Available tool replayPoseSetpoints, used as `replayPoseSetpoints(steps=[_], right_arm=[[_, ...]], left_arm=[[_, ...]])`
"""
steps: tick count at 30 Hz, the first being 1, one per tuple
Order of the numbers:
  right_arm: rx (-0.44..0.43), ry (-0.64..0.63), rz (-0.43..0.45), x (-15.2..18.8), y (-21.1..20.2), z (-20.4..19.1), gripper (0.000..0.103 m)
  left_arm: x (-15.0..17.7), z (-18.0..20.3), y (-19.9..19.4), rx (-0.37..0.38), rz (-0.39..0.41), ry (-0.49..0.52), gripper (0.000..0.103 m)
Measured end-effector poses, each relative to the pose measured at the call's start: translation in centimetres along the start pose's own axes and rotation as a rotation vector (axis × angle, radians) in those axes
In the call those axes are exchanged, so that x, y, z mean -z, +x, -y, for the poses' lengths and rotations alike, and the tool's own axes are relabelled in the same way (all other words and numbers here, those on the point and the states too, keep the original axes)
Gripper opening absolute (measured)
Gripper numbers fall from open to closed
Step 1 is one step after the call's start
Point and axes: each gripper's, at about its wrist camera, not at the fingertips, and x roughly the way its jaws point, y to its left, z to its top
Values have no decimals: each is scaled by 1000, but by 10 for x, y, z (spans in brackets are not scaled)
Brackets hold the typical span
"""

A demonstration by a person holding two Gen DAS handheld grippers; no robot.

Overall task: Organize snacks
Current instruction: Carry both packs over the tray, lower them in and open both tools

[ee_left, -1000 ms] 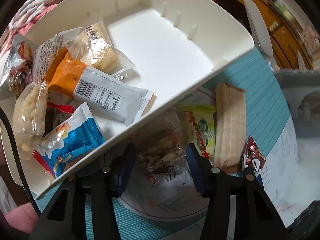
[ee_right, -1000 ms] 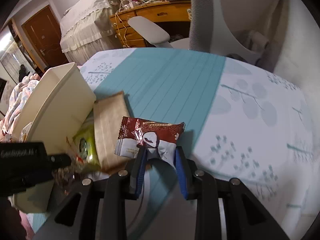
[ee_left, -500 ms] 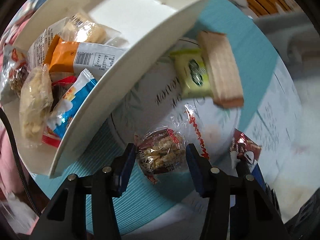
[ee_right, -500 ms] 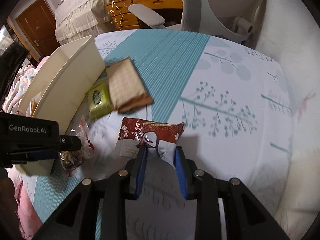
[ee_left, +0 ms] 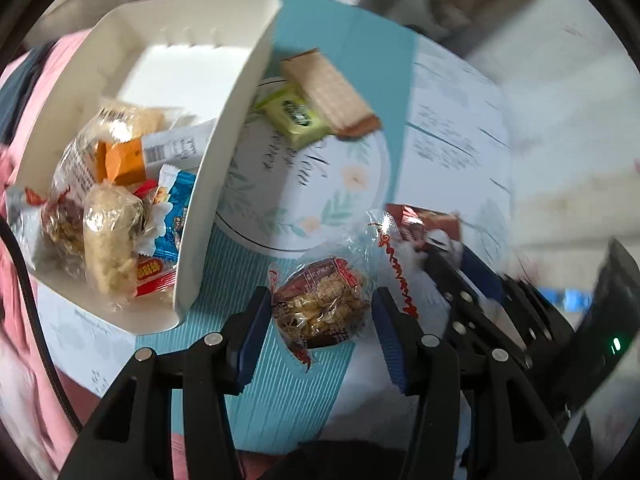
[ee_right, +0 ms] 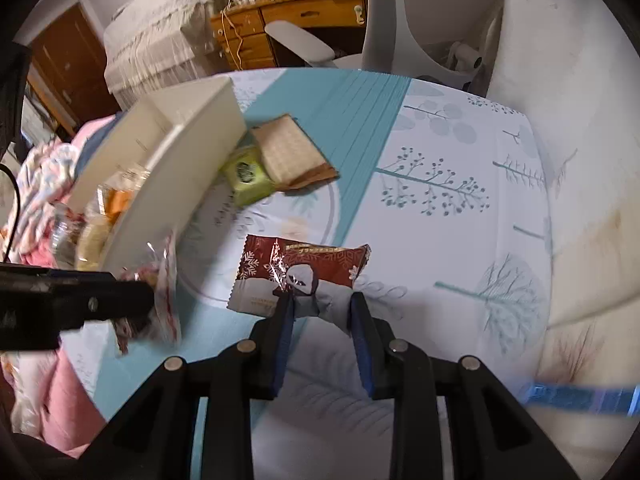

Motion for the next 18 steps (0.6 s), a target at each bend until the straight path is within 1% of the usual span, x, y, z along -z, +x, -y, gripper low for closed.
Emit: replayPoseSetpoints(steps=[3, 7, 12, 18], right_arm=[[7, 9, 24, 8, -11, -15, 29], [16, 49, 43, 19, -25, -37, 29], [29, 116, 79, 27, -41, -67, 29], [62, 180, 153, 30, -55, -106, 29]], left_arm=[[10, -2, -16, 7, 11, 88, 51], [15, -11, -31, 23, 17, 194, 51], [17, -32, -63, 50, 74, 314, 51], [13, -64, -91, 67, 129, 414, 51]])
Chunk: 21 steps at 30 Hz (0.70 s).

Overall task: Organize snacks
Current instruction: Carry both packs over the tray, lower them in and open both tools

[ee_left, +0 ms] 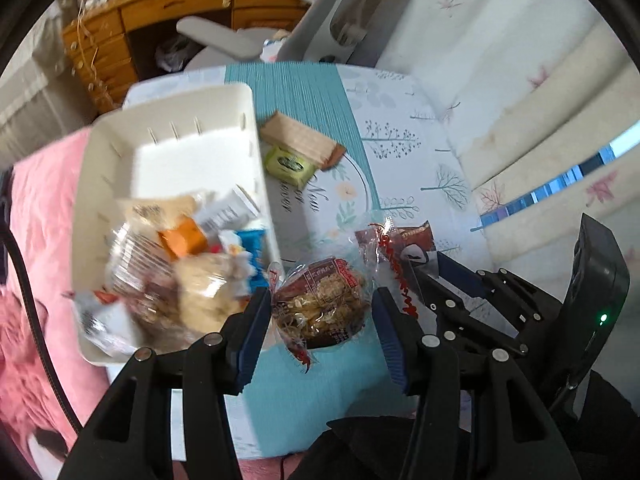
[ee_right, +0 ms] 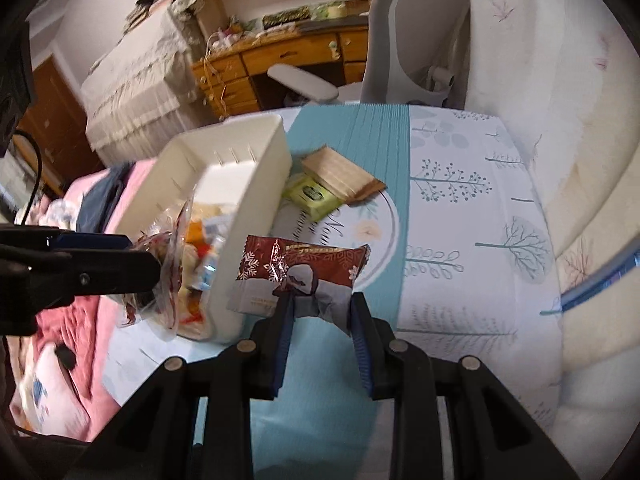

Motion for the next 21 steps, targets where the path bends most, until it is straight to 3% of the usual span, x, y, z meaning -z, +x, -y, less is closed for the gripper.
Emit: replayPoseSetpoints(steps=[11, 21], right_arm=[[8, 94, 140, 1, -2, -71, 29], [-6, 151, 246, -8, 19, -117, 29]], left_arm=[[4, -81, -37, -31, 86, 61, 51], [-7, -149, -43, -64, 157, 69, 51]])
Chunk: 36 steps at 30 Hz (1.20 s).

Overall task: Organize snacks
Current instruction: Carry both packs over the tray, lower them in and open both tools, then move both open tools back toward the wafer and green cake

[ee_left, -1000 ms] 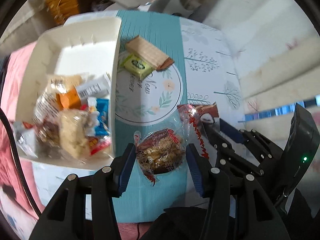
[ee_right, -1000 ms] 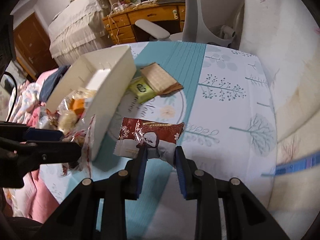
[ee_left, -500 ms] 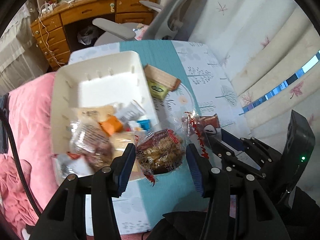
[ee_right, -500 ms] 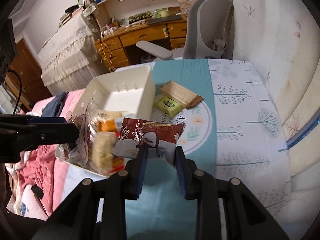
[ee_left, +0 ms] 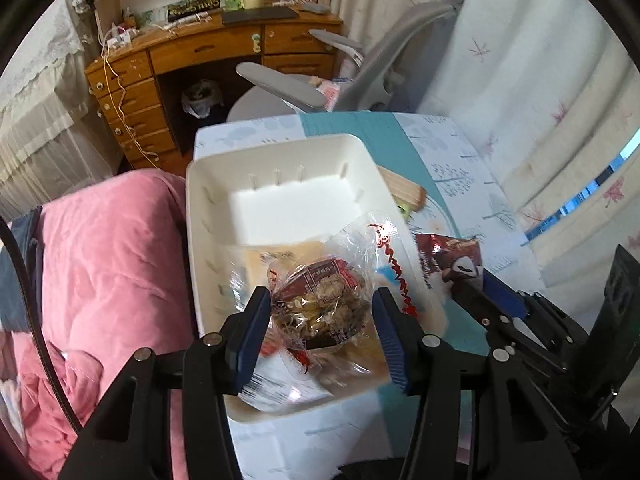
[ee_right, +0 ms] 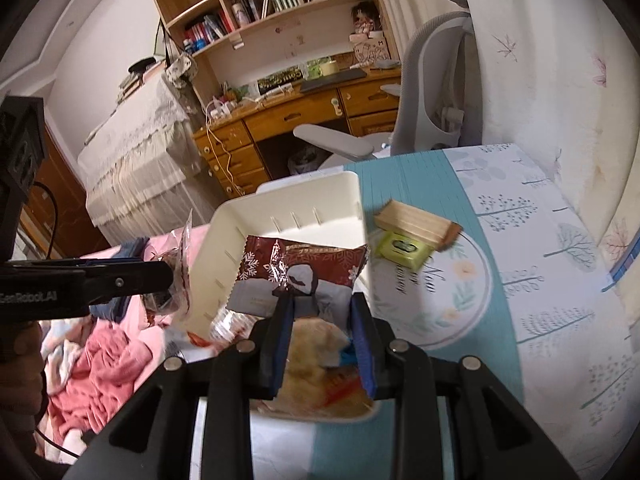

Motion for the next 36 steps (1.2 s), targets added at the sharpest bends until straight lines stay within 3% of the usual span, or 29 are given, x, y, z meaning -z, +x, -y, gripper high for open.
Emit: replayPoseSetpoints(steps=[11, 14, 18, 30, 36], right_arm=[[-36, 31, 56, -26, 22, -20, 31], [-36, 24, 58, -32, 24, -22, 31], [-34, 33, 48, -34, 24, -21, 31], [-27, 81, -7, -27, 14, 21, 32], [-45, 65, -51, -30, 7, 46, 39]], left_arm=[[-23, -34, 16, -15, 19, -36, 52], [-28, -36, 16, -16, 24, -57, 64], [-29, -35, 18, -7, 15, -79, 68], [-23, 0, 30, -16, -52, -129, 76], [-22, 32, 29, -17, -63, -181, 79]])
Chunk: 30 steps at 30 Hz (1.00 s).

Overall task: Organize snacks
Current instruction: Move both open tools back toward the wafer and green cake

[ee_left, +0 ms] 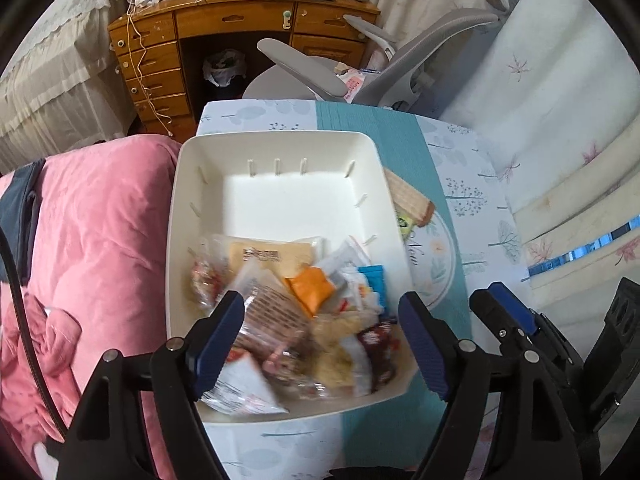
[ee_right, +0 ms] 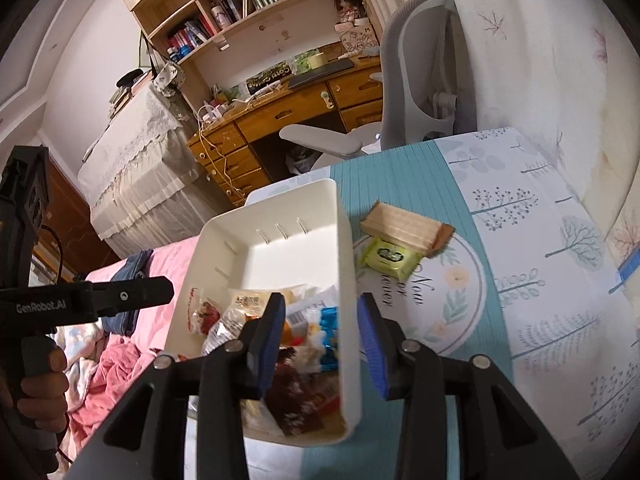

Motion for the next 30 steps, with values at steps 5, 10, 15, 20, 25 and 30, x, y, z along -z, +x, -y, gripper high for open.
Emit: replayPoseSetpoints(steps=[5, 10, 15, 20, 25, 30], right_arm=[[-24, -51, -23, -12, -12, 19, 45], [-37, -124, -57, -26, -18, 42, 46], [-52, -184, -87, -38, -20, 68, 46], [-55, -254, -107, -51, -17, 92, 47], [-62, -333, -113, -65, -12, 107, 55], [-58, -458, -77, -79, -4, 115, 62]], left_arm=[[2, 30, -1, -34, 1, -46, 81], [1, 62, 5, -44, -6, -106, 81], [2, 88, 18, -22, -52, -230, 81], [2, 120, 32, -56, -54, -291, 82], [-1, 140, 48, -91, -51, -375, 82], [-11, 150, 71, -118, -59, -492, 82]])
